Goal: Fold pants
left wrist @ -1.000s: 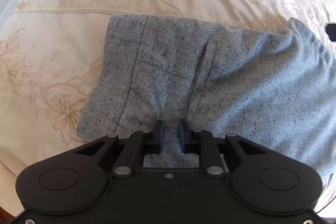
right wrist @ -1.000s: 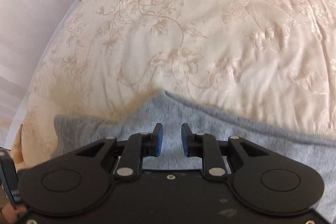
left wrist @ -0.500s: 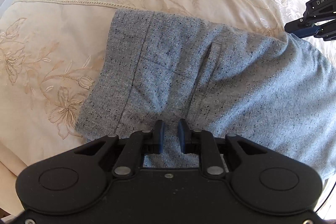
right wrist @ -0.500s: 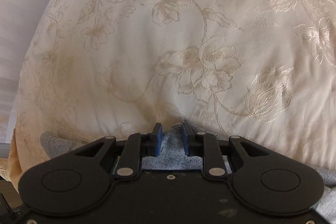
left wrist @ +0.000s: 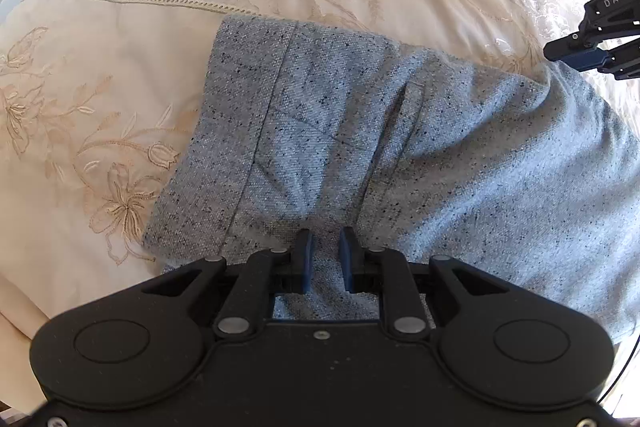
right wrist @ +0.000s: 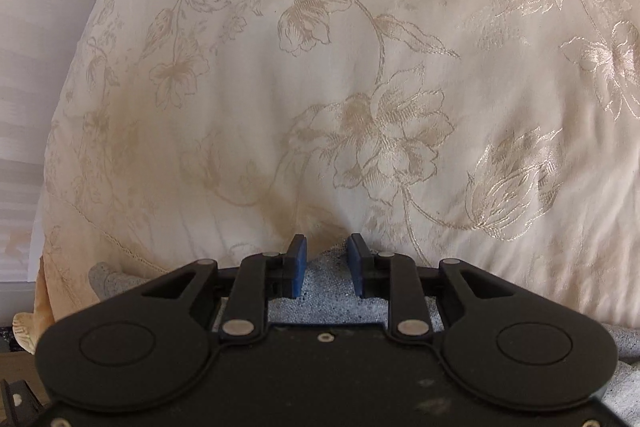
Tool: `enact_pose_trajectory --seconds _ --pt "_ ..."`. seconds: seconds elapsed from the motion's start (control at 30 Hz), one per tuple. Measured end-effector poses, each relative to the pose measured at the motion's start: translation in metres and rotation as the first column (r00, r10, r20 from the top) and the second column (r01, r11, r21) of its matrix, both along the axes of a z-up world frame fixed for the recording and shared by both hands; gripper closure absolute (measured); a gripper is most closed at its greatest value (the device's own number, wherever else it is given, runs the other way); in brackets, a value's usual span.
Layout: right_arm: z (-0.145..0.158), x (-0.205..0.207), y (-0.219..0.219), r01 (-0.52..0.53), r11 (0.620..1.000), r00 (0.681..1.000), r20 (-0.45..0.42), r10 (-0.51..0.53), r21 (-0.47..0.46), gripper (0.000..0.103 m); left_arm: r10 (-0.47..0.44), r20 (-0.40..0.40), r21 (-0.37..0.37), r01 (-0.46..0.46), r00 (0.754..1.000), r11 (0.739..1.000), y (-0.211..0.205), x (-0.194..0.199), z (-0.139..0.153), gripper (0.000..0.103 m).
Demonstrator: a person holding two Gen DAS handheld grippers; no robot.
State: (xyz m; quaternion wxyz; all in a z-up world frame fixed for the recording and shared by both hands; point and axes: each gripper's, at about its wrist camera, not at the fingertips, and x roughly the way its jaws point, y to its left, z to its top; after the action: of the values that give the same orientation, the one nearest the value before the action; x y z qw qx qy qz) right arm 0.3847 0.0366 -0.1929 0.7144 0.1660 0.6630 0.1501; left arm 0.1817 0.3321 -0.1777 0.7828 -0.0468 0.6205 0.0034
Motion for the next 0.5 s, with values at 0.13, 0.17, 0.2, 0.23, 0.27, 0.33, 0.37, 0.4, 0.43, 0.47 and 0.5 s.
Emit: enact_pose_trajectory --seconds 0.13,0.17,0.2,0.23,0.27,0.33,0.37,0.4,0.43,0.47,0.5 --pt "0.006 -0.002 -0.004 0.012 0.999 0.999 0.043 -0.01 -0.046 0.076 0.001 0.001 -0.004 -0.001 1.0 1.0 0.001 0.0 0.001 0.076" --pt "0.005 -0.003 -0.006 0.011 0.999 0.999 0.036 -0.009 -0.043 0.075 0.0 0.001 -0.005 0.0 1.0 1.0 0.001 0.0 0.001 0.076" --pt "0.003 -0.002 -0.007 0.003 0.999 1.0 0.019 -0.003 -0.034 0.074 0.0 0.001 -0.006 0.0 1.0 1.0 0.001 0.0 0.001 0.076" --pt "0.001 -0.002 -0.007 -0.014 1.0 1.0 -0.003 0.014 -0.023 0.074 0.001 0.001 -0.008 -0.001 1.0 1.0 0.002 0.0 0.001 0.076" --pt "-0.001 -0.002 -0.005 -0.035 0.999 0.999 -0.02 0.035 -0.006 0.074 0.003 0.002 -0.009 -0.003 1.0 1.0 0.001 0.0 0.001 0.076" --pt "-0.004 -0.005 -0.003 -0.07 0.996 0.996 -0.05 0.072 0.046 0.072 0.005 0.003 -0.012 -0.005 1.0 1.0 0.002 0.0 0.0 0.076" --pt "-0.005 -0.007 -0.003 -0.079 0.995 0.995 -0.056 0.082 0.058 0.071 0.005 0.003 -0.012 -0.005 1.0 1.0 0.001 0.0 0.001 0.076" --pt "-0.005 -0.01 0.001 -0.087 0.995 0.995 -0.049 0.089 0.05 0.071 0.005 0.002 -0.011 -0.005 1.0 1.0 0.001 0.0 0.001 0.076" --pt "-0.005 -0.01 0.003 -0.093 0.995 0.995 -0.043 0.095 0.039 0.071 0.006 0.003 -0.011 -0.005 1.0 1.0 0.001 0.0 0.001 0.076" --pt "-0.006 -0.009 0.006 -0.095 0.995 0.995 -0.037 0.096 0.026 0.071 0.006 0.003 -0.012 -0.006 1.0 1.0 0.001 0.0 0.001 0.076" --pt "-0.009 -0.008 0.009 -0.086 0.996 0.996 -0.03 0.087 0.015 0.071 0.008 0.004 -0.013 -0.008 1.0 1.0 0.001 0.0 0.001 0.076"
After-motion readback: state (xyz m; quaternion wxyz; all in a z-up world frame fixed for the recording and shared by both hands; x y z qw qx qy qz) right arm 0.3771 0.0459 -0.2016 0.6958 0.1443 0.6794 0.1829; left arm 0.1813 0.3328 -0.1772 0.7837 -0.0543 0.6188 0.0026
